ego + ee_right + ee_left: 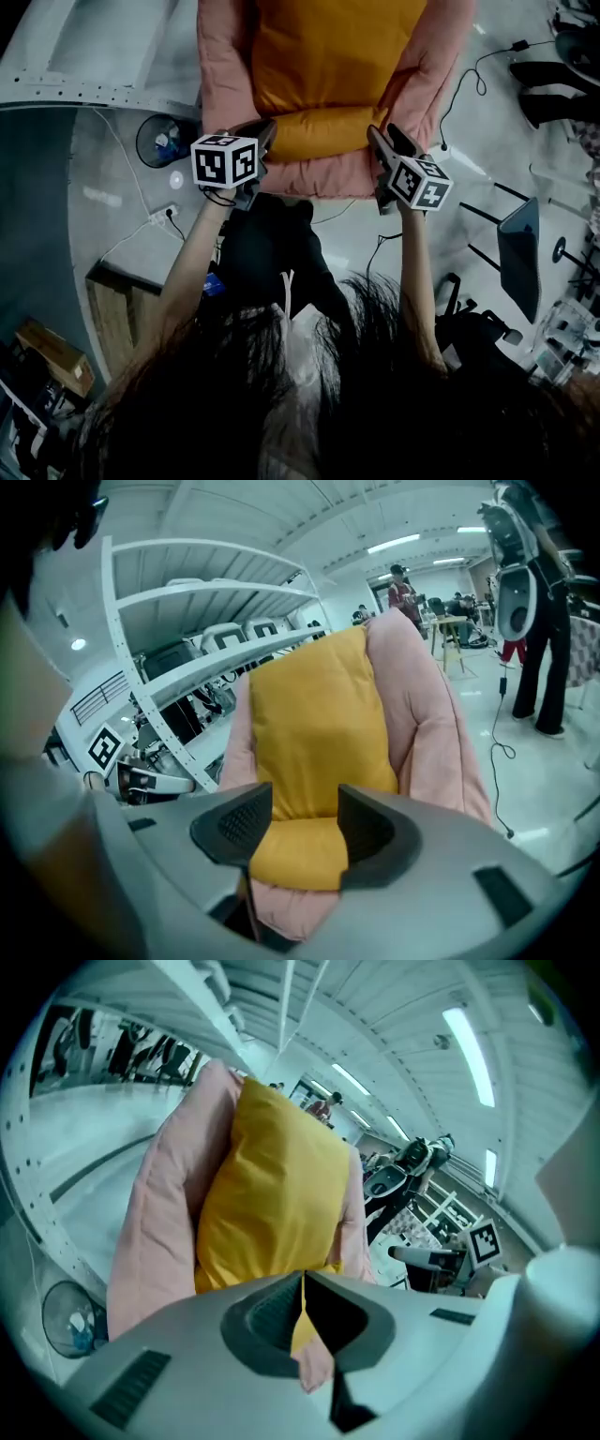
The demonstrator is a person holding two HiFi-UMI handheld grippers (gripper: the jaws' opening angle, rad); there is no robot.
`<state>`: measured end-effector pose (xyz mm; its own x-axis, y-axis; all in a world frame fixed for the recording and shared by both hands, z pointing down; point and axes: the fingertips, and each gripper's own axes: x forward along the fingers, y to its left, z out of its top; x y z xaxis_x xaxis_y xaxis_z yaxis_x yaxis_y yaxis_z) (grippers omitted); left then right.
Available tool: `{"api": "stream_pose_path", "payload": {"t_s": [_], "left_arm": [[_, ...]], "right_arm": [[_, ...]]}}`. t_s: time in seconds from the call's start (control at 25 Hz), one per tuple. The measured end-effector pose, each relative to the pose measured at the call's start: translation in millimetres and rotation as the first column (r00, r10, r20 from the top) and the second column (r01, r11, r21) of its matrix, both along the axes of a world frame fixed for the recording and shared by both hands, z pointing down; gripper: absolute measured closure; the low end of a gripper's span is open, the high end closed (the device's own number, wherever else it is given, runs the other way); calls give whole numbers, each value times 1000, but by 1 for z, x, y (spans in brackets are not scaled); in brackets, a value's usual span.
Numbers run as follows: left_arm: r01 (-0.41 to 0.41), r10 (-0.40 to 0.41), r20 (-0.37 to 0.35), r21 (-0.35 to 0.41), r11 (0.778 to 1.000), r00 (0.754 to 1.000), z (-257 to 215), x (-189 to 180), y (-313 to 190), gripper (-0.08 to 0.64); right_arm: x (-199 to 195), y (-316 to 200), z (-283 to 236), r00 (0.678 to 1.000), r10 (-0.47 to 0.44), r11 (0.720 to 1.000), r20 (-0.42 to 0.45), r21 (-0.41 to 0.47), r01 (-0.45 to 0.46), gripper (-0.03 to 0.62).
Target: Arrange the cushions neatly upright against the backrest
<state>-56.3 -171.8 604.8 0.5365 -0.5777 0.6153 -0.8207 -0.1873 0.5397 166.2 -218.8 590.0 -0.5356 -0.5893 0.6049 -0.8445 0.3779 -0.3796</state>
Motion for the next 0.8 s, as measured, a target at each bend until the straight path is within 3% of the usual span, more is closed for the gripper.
{"api": "stream_pose_path", "payload": {"t_s": [0.24, 0.56, 0.8], "left_arm": [[-86, 65, 107, 211, 974, 992, -69, 28, 23, 537], [-25, -5, 99, 296, 955, 995, -132, 45, 84, 537], [16, -47, 90, 322, 947, 995, -157, 46, 121, 537]], "right_arm": [[-10, 37, -72, 997, -36, 992, 66, 121, 28, 367], [-21, 104, -126, 991, -101, 972, 83, 222, 81, 376], [-37, 140, -143, 984, -122, 967, 126, 237, 90, 405]]}}
